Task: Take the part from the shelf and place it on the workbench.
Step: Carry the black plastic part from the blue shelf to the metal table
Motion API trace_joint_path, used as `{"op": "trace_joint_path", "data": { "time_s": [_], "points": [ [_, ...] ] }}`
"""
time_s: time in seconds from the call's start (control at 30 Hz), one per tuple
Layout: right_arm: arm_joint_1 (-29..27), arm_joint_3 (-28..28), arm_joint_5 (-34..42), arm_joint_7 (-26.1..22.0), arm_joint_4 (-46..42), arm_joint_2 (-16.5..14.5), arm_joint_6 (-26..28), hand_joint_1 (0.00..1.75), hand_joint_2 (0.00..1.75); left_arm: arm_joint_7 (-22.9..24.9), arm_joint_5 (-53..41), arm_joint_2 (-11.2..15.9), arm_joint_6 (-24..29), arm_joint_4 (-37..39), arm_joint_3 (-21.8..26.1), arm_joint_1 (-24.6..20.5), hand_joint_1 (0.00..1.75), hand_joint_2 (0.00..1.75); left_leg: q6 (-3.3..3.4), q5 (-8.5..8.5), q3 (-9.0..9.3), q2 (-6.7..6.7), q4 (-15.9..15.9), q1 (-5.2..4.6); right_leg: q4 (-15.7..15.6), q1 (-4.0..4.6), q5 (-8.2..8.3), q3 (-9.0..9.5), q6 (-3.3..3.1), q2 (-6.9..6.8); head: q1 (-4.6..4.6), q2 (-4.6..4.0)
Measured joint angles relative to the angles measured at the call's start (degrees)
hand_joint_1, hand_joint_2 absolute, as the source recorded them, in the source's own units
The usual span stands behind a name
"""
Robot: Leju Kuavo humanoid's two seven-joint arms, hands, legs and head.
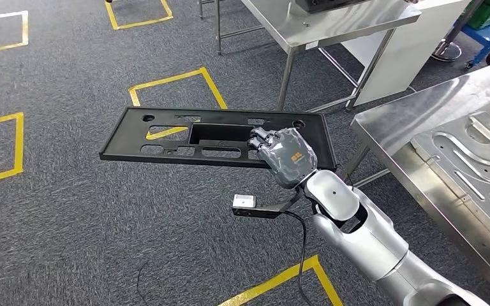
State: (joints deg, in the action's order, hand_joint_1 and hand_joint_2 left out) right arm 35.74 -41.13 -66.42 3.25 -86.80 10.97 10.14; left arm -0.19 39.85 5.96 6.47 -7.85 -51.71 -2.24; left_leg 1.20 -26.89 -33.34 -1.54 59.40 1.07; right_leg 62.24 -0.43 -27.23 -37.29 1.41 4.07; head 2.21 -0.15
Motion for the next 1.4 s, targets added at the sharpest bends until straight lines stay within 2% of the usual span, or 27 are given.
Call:
{"op": "trace_joint_path", "data": {
  "time_s": [0.03, 0.1, 0.13, 0.17, 0.23, 0.27, 0.33, 0.37, 0.43, 0.5, 0.57, 0.6, 0.63, 0.67, 0.73, 0.8, 0.87, 0.93, 1.0, 1.07, 1.13, 1.17, 1.2, 1.23, 1.3, 1.37, 1.4],
  "points": [
    [0.05, 0.00, 0.01, 0.02, 0.02, 0.00, 0.00, 1.69, 1.75, -0.01, 0.02, 0.03, 0.00, 0.00, 0.00, 0.07, 0.00, 1.75, 0.28, 0.06, 0.02, 0.72, -0.12, -0.09, 3.05, 0.08, -1.74, -1.41, 0.16, -1.98, -0.01, 0.00],
    [0.08, -0.02, 0.02, 0.03, 0.09, -0.01, 0.00, 1.69, 1.75, -0.01, 0.12, 0.05, 0.00, 0.01, 0.00, 0.26, 0.00, 1.75, 0.58, -0.01, -0.04, 2.18, -0.15, -0.30, 10.32, 0.05, -4.92, -4.87, 0.40, -3.59, -0.01, 0.00],
    [0.01, -0.03, 0.02, 0.03, 0.15, -0.02, 0.00, 1.69, 1.75, -0.01, 0.17, 0.07, 0.00, 0.01, 0.00, 0.30, 0.00, 1.75, 0.65, -0.06, -0.04, 2.88, -0.14, -0.38, 12.44, 0.03, -5.35, -5.89, 0.41, -3.73, -0.01, 0.00],
    [-0.04, -0.04, 0.02, 0.01, 0.21, -0.02, 0.00, 1.69, 1.75, -0.01, 0.21, 0.07, 0.00, 0.01, 0.00, 0.28, 0.00, 1.75, 0.71, -0.12, 0.01, 3.55, -0.14, -0.46, 12.49, 0.05, -4.70, -5.89, 0.33, -3.82, -0.01, 0.00],
    [0.00, -0.02, 0.01, 0.03, 0.28, 0.01, 0.00, 1.69, 1.75, -0.01, 0.23, 0.06, 0.00, 0.01, 0.00, 0.20, 0.00, 1.75, 0.74, -0.28, 0.29, 4.79, -0.16, -0.68, 6.36, 0.46, -1.07, -2.59, -0.42, -5.01, -0.01, 0.00],
    [0.10, 0.00, 0.02, 0.05, 0.28, 0.03, 0.01, 1.69, 1.75, -0.02, 0.24, 0.02, 0.00, 0.00, 0.00, 0.18, 0.00, 1.75, 0.68, -0.42, 0.46, 5.40, -0.16, -0.85, 2.26, 0.98, 0.39, -0.39, -1.06, -6.65, -0.01, 0.00],
    [0.39, 0.01, 0.02, 0.08, 0.25, 0.01, 0.03, 1.69, 1.75, -0.05, 0.27, -0.04, 0.00, 0.01, 0.00, 0.19, 0.00, 1.75, 0.40, -0.67, 0.67, 6.61, -0.19, -1.14, -2.91, 1.94, 1.65, 2.18, -2.12, -9.08, 0.00, 0.00],
    [0.48, 0.01, 0.02, 0.08, 0.23, -0.01, 0.05, 1.69, 1.75, -0.07, 0.29, -0.07, 0.00, 0.01, 0.00, 0.19, 0.00, 1.75, 0.24, -0.76, 0.76, 7.34, -0.25, -1.24, -3.51, 2.19, 1.49, 2.32, -2.36, -9.23, 0.00, 0.00],
    [0.48, -0.01, 0.01, 0.08, 0.19, -0.04, 0.07, 1.69, 1.75, -0.14, 0.34, -0.02, -0.04, 0.01, 0.00, 0.06, 0.00, 1.75, -0.19, -1.07, 1.12, 8.06, -0.29, -1.30, -4.15, 1.93, 1.88, 2.46, -2.66, -7.71, 0.00, 0.00],
    [0.53, -0.05, -0.03, 0.11, 0.23, -0.23, 0.06, 1.69, 1.75, -0.26, 0.41, 0.06, -0.13, 0.01, 0.00, 0.04, 0.00, 1.75, -0.70, -2.69, 0.55, 5.69, 1.77, -1.07, -4.94, 1.34, 2.34, 2.91, -3.03, -6.38, 0.01, 0.00],
    [0.67, -0.20, -0.06, 0.23, 0.34, -0.80, 0.04, 1.69, 1.75, -0.34, 0.59, 0.17, -0.17, 0.01, 0.00, 0.22, 0.00, 1.75, -1.18, -6.06, -2.28, 2.73, 8.10, -0.68, -5.16, 1.00, 2.54, 3.05, -3.28, -4.96, 0.01, 0.00],
    [0.69, -0.33, -0.07, 0.26, 0.41, -1.10, 0.03, 1.69, 1.75, -0.34, 0.69, 0.22, -0.16, 0.02, 0.00, 0.31, 0.00, 1.75, -1.42, -7.54, -4.05, 2.23, 11.79, -0.55, -5.09, 0.94, 2.55, 3.02, -3.35, -4.17, 0.01, 0.00],
    [0.67, -0.52, -0.07, 0.25, 0.51, -1.30, 0.01, 1.69, 1.75, -0.34, 0.79, 0.27, -0.16, 0.02, 0.00, 0.40, 0.00, 1.75, -1.67, -8.15, -5.39, 2.04, 14.40, -0.45, -4.98, 0.86, 2.54, 3.01, -3.35, -3.32, 0.01, 0.00],
    [0.66, -0.71, -0.06, 0.21, 0.62, -1.39, -0.02, 1.69, 1.75, -0.35, 0.87, 0.29, -0.16, 0.02, 0.00, 0.46, 0.00, 1.75, -1.88, -7.62, -5.91, 1.98, 15.08, -0.34, -4.79, 0.75, 2.48, 3.00, -3.27, -2.47, 0.01, 0.00],
    [0.66, -0.98, -0.05, 0.16, 0.75, -1.45, -0.06, 1.69, 1.75, -0.38, 0.96, 0.34, -0.16, 0.02, 0.00, 0.49, 0.00, 1.75, -2.30, -3.73, -4.02, 1.41, 10.18, 0.06, -4.08, 0.40, 2.16, 2.94, -2.85, -0.89, 0.01, 0.00],
    [0.77, -1.08, -0.03, 0.17, 0.79, -1.58, -0.07, 1.69, 1.75, -0.40, 0.99, 0.41, -0.15, 0.02, 0.00, 0.52, 0.00, 1.75, -2.55, -1.06, -1.32, -1.35, 3.83, 0.62, -2.94, 0.19, 1.67, 2.35, -2.11, 0.56, 0.00, 0.00],
    [0.90, -1.14, -0.01, 0.19, 0.80, -1.76, -0.08, 1.69, 1.75, -0.41, 1.02, 0.47, -0.16, 0.02, 0.00, 0.54, 0.00, 1.75, -2.20, -0.90, -0.60, -3.02, 1.80, 0.72, -2.22, 0.11, 1.68, 1.42, -1.32, 1.90, 0.00, 0.00],
    [0.89, -1.17, 0.01, 0.17, 0.80, -1.84, -0.07, 1.69, 1.75, -0.43, 1.03, 0.50, -0.17, 0.02, -0.01, 0.44, 0.00, 1.75, -1.43, -0.58, -0.70, -1.80, 1.62, 0.58, -2.23, -0.09, 2.02, 0.86, -0.65, 2.96, 0.01, 0.00],
    [0.99, -1.18, 0.02, 0.16, 0.80, -1.83, -0.07, 1.69, 1.75, -0.45, 1.10, 0.55, -0.17, 0.02, -0.02, 0.32, 0.00, 1.75, -0.65, -0.27, -0.64, -0.46, 1.30, 0.64, -0.56, -0.05, 0.94, -0.11, -0.11, 1.10, -0.01, 0.00],
    [1.18, -1.21, 0.03, 0.20, 0.83, -1.85, -0.08, 1.69, 1.75, -0.43, 1.30, 0.63, -0.17, 0.02, -0.03, 0.39, 0.00, 1.75, -0.06, -0.19, -0.66, 0.86, 1.12, 0.52, 5.10, 0.03, -2.15, -2.79, 0.33, -2.31, -0.03, 0.00],
    [1.21, -1.35, 0.04, 0.23, 0.98, -1.96, -0.13, 1.69, 1.75, -0.38, 1.49, 0.66, -0.20, 0.03, -0.04, 0.53, 0.00, 1.75, 0.20, -0.28, -0.69, 2.23, 1.11, 0.30, 11.61, -0.13, -4.65, -5.98, 0.56, -3.61, -0.02, 0.00],
    [1.19, -1.44, 0.04, 0.25, 1.10, -2.04, -0.16, 1.69, 1.75, -0.36, 1.54, 0.68, -0.21, 0.03, -0.07, 0.56, 0.00, 1.75, 0.25, -0.34, -0.66, 2.95, 1.11, 0.21, 12.86, -0.17, -4.59, -6.64, 0.55, -3.77, -0.02, 0.00],
    [1.20, -1.52, 0.04, 0.26, 1.21, -2.10, -0.20, 1.69, 1.75, -0.34, 1.58, 0.69, -0.23, 0.04, -0.09, 0.52, 0.00, 1.75, 0.27, -0.40, -0.61, 3.61, 1.12, 0.13, 11.96, -0.15, -3.50, -6.21, 0.42, -3.92, -0.02, 0.00],
    [1.26, -1.56, 0.04, 0.28, 1.28, -2.16, -0.23, 1.69, 1.75, -0.34, 1.61, 0.69, -0.23, 0.04, -0.14, 0.45, 0.00, 1.75, 0.25, -0.49, -0.50, 4.25, 1.11, 0.06, 8.99, -0.01, -1.65, -4.69, 0.10, -4.37, -0.03, 0.00],
    [1.57, -1.57, 0.09, 0.32, 1.28, -2.22, -0.24, 1.69, 1.75, -0.37, 1.63, 0.67, -0.19, 0.04, -0.31, 0.35, 0.00, 1.75, 0.07, -0.73, -0.21, 5.40, 1.08, -0.20, 1.32, 0.80, 1.33, -0.75, -1.01, -6.93, -0.03, 0.00],
    [1.98, -1.57, 0.22, 0.32, 1.26, -2.36, -0.21, 1.69, 1.75, -0.42, 1.65, 0.67, -0.15, 0.04, -0.49, 0.32, 0.00, 1.75, -0.27, -0.97, 0.06, 6.57, 0.92, -0.38, -2.51, 1.66, 2.00, 1.09, -1.90, -8.59, -0.02, 0.00],
    [2.09, -1.57, 0.30, 0.33, 1.26, -2.42, -0.19, 1.69, 1.75, -0.45, 1.65, 0.67, -0.15, 0.04, -0.58, 0.30, 0.00, 1.75, -0.51, -1.04, 0.29, 7.23, 0.73, -0.45, -2.80, 1.87, 1.93, 1.15, -2.12, -8.29, -0.02, 0.00]
  ]
}}
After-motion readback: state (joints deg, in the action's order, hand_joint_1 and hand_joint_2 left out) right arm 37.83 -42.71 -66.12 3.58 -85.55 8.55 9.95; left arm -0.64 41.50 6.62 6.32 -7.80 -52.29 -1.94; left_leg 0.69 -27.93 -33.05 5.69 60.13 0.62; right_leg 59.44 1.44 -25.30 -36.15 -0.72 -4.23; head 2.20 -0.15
